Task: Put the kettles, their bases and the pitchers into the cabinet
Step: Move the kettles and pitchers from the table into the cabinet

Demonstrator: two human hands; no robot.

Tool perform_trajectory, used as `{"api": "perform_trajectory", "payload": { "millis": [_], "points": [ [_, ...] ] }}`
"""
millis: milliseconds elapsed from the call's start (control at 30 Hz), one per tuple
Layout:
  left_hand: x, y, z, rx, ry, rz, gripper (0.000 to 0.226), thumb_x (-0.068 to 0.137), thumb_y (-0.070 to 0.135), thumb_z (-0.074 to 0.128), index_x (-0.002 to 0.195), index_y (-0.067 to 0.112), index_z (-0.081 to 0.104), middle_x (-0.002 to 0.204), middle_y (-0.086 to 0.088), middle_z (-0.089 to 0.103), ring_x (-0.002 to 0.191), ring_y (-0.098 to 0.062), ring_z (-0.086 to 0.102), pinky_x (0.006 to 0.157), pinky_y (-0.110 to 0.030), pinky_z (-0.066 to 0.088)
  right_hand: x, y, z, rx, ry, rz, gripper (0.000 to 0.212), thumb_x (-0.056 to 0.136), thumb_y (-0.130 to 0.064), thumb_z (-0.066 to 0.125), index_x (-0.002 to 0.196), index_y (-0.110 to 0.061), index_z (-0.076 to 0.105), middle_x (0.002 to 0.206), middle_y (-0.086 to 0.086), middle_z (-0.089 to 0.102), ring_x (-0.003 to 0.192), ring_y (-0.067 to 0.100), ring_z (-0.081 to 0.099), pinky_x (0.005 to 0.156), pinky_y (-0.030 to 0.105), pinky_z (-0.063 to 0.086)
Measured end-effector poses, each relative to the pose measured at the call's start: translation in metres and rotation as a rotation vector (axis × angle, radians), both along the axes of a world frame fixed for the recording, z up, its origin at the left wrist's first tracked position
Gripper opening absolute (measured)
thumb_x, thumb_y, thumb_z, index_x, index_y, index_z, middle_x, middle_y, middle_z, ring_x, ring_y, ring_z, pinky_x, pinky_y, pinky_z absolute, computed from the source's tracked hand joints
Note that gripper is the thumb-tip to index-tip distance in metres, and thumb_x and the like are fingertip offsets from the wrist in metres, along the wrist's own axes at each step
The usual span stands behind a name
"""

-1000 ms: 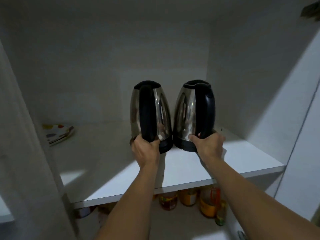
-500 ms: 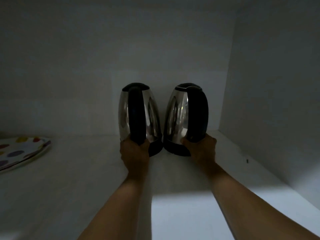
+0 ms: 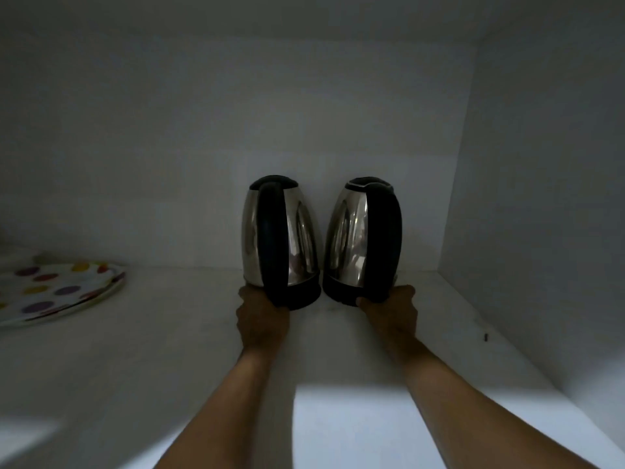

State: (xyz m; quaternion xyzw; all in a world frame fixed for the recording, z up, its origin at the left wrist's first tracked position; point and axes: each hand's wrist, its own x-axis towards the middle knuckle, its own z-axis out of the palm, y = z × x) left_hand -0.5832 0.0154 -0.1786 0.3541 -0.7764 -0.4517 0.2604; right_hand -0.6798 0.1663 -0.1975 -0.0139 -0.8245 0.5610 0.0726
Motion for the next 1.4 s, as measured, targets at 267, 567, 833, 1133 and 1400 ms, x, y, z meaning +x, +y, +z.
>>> {"api": "perform_trajectory", "payload": {
  "millis": [267, 567, 833, 1133, 1400],
  "points": [
    [0.169, 0.024, 0.001, -0.169, -0.029, 0.019, 0.027, 0.090, 0.017, 0.056, 0.115, 0.009, 0.062, 0.121, -0.013, 0.065, 0.114, -0.030, 0.059, 0.090, -0.028, 0.045, 0.158, -0.002, 0.011, 0.042, 0.118, 0.093, 0.016, 0.092, -0.016, 0.061, 0.104, -0.005, 0.062, 0.116, 0.021, 0.067, 0.109, 0.039, 0.062, 0.089, 0.037, 0.048],
    [0.558, 0.001, 0.001, -0.209, -0.105, 0.500, 0.019, 0.083, 0.015, 0.054, 0.082, 0.004, 0.071, 0.088, -0.017, 0.073, 0.088, -0.035, 0.068, 0.075, -0.035, 0.053, 0.498, -0.077, 0.008, 0.108, 0.181, 0.631, 0.007, 0.092, -0.022, 0.060, 0.090, -0.016, 0.062, 0.109, 0.012, 0.071, 0.107, 0.035, 0.062, 0.082, 0.032, 0.046],
    [0.891, 0.021, -0.004, -0.173, -0.248, 1.124, 0.022, 0.087, 0.010, 0.050, 0.088, 0.002, 0.071, 0.098, -0.021, 0.071, 0.097, -0.039, 0.065, 0.070, -0.035, 0.046, 0.818, -0.140, -0.001, 0.062, 0.201, 1.284, 0.012, 0.089, -0.019, 0.061, 0.080, -0.012, 0.059, 0.084, 0.009, 0.064, 0.086, 0.033, 0.062, 0.072, 0.033, 0.045],
    [1.073, 0.037, -0.070, -0.004, -0.290, 1.489, 0.023, 0.091, 0.014, 0.051, 0.107, 0.006, 0.065, 0.114, -0.021, 0.066, 0.106, -0.039, 0.060, 0.075, -0.037, 0.046, 1.030, -0.171, -0.056, 0.254, 0.152, 1.682, 0.012, 0.091, -0.023, 0.054, 0.088, -0.012, 0.058, 0.101, 0.013, 0.068, 0.100, 0.036, 0.061, 0.076, 0.034, 0.043],
    [1.177, -0.011, -0.143, 0.292, -0.240, 1.698, 0.041, 0.078, 0.019, 0.066, 0.115, 0.006, 0.053, 0.117, -0.017, 0.061, 0.107, -0.038, 0.060, 0.076, -0.035, 0.049, 1.167, -0.244, -0.126, 0.373, -0.176, 1.879, 0.036, 0.078, -0.046, 0.073, 0.084, -0.014, 0.057, 0.088, 0.007, 0.059, 0.095, 0.032, 0.063, 0.077, 0.035, 0.044]
  ]
}}
